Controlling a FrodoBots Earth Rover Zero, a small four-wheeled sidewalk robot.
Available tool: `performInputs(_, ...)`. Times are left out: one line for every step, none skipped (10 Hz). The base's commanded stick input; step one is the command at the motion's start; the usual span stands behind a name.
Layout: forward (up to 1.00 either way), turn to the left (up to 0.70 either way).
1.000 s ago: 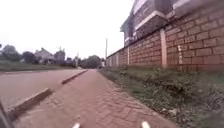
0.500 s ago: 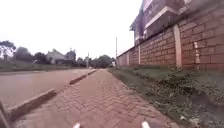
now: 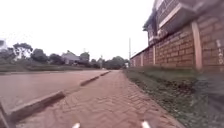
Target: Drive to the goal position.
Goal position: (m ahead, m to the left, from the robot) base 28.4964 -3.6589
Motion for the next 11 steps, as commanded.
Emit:
performInputs(0.50,0.05)
performInputs(0.50,0.02)
performInputs(0.50,0.00)
performInputs(0.50,0.00)
performInputs(0.50,0.00)
performInputs(0.50,0.03)
performInputs(0.50,0.09)
performInputs(0.50,0.15)
performInputs(0.50,0.21)
performInputs(0.50,0.28)
performInputs(0.50,-0.18)
